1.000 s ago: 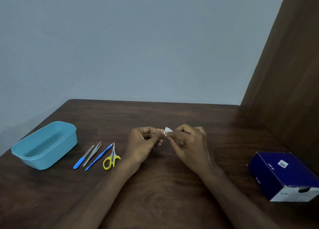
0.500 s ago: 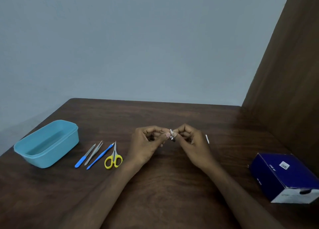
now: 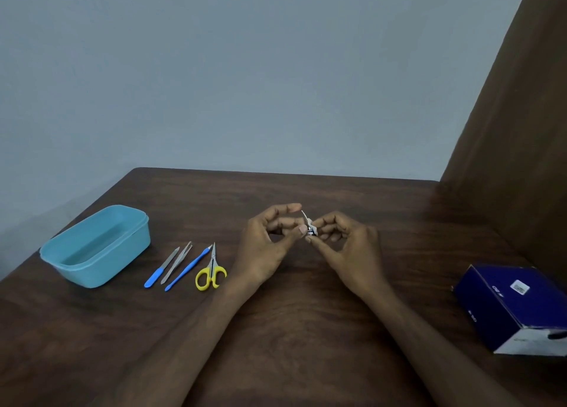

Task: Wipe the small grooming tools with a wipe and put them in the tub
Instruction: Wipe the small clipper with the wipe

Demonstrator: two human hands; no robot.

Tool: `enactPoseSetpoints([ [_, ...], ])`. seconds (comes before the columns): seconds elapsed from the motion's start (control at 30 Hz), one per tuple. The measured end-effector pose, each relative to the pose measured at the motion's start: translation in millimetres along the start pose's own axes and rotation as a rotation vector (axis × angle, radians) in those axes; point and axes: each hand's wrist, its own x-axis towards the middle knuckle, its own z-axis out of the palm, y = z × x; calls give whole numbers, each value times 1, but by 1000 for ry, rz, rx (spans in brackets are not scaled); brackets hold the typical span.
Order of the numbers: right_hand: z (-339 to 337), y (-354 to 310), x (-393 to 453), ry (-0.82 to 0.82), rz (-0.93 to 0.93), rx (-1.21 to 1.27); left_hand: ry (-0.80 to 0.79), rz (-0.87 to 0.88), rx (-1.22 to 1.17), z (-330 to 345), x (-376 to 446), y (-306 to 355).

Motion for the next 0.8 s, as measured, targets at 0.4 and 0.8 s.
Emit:
enactPoseSetpoints([
  [0.4, 2, -7, -3, 61, 60, -79, 68, 168, 255, 4, -6, 3],
  [0.8, 8, -3, 2, 148, 504, 413, 111, 177, 409, 5, -8, 2],
])
